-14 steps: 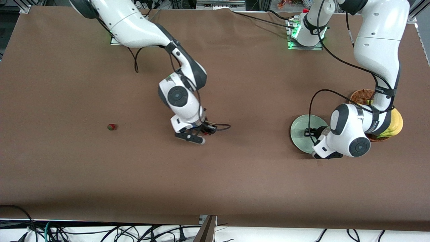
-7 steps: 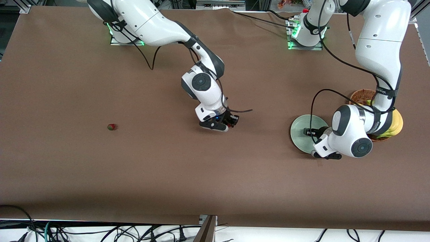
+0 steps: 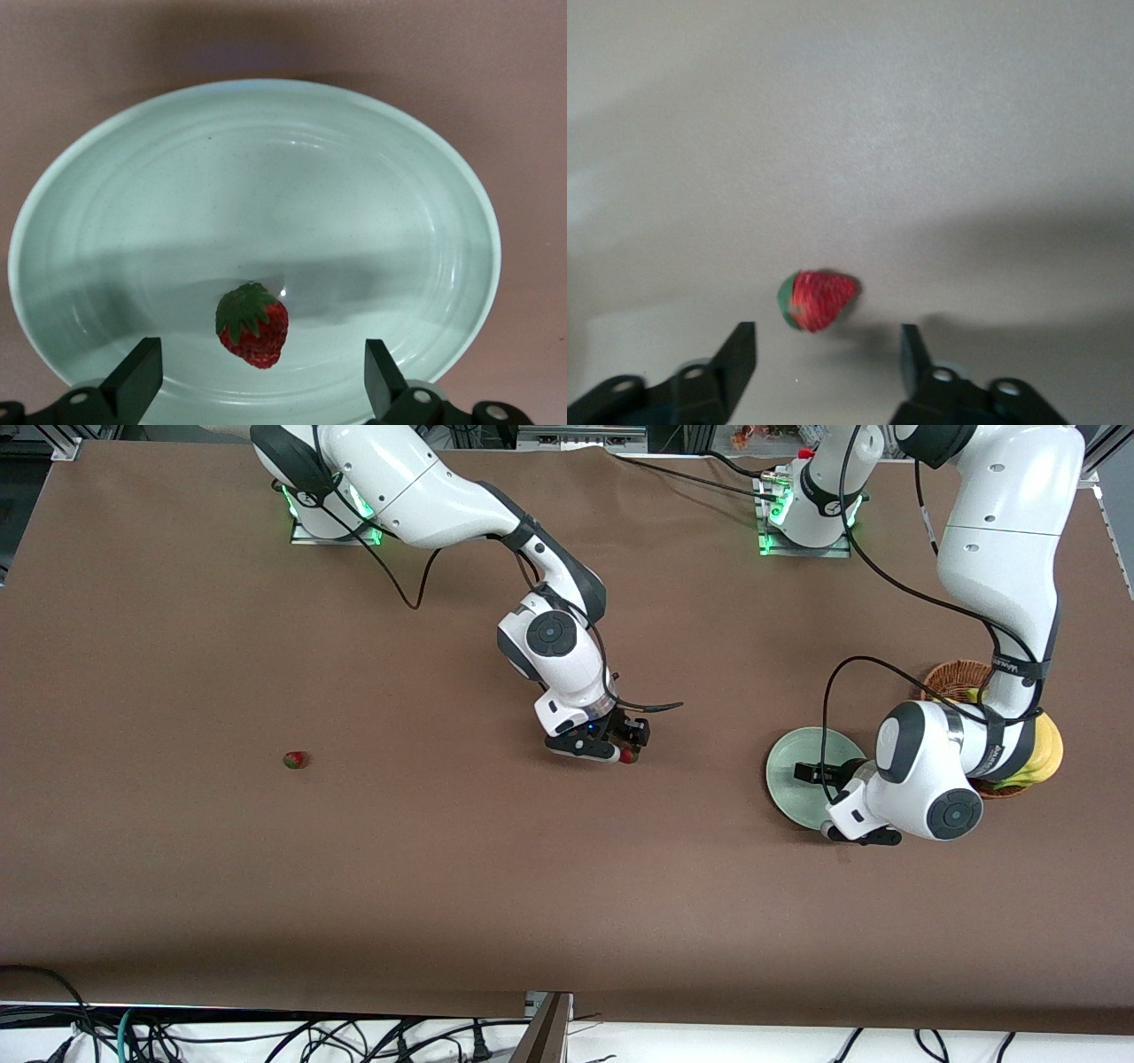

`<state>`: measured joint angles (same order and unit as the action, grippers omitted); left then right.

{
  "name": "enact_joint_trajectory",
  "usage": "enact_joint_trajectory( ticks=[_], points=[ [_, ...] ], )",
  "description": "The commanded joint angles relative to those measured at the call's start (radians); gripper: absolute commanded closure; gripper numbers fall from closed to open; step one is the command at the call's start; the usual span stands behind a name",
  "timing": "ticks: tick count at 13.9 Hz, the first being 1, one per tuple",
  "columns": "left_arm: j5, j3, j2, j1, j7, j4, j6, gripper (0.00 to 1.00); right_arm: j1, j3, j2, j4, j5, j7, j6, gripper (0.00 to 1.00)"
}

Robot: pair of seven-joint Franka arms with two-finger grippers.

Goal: Collect all strawberries into plate
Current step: 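Drop the strawberry onto the plate while the right gripper carries another mid-table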

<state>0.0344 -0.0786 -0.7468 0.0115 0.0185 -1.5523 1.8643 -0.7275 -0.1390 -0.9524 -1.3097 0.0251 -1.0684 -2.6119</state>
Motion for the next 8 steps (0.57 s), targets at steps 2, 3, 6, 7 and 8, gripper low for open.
enact_joint_trajectory(
  ticks=[2, 3, 6, 7, 8],
  points=[
    [-0.013, -0.015, 0.023, -0.005, 0.004, 0.009, -0.019, 0.0, 0.052, 0.013, 0.035, 0.078, -0.005, 0.057, 0.149, 0.0],
    [-0.004, -0.018, 0.026, -0.001, 0.011, 0.009, -0.017, 0.0, 0.094, 0.007, 0.059, 0.102, -0.004, 0.15, 0.242, 0.0],
    [0.01, -0.065, 0.044, -0.002, 0.004, 0.017, -0.011, 0.0, 0.219, 0.007, 0.127, 0.104, 0.001, 0.396, 0.438, 0.0],
    [0.022, -0.096, 0.049, -0.002, 0.001, 0.03, -0.011, 0.0, 0.255, 0.01, 0.147, 0.104, -0.002, 0.456, 0.499, 0.0],
    [0.042, -0.122, 0.056, -0.004, -0.02, 0.052, -0.01, 0.0, 0.296, 0.01, 0.164, 0.104, -0.007, 0.516, 0.56, 0.0]
  ],
)
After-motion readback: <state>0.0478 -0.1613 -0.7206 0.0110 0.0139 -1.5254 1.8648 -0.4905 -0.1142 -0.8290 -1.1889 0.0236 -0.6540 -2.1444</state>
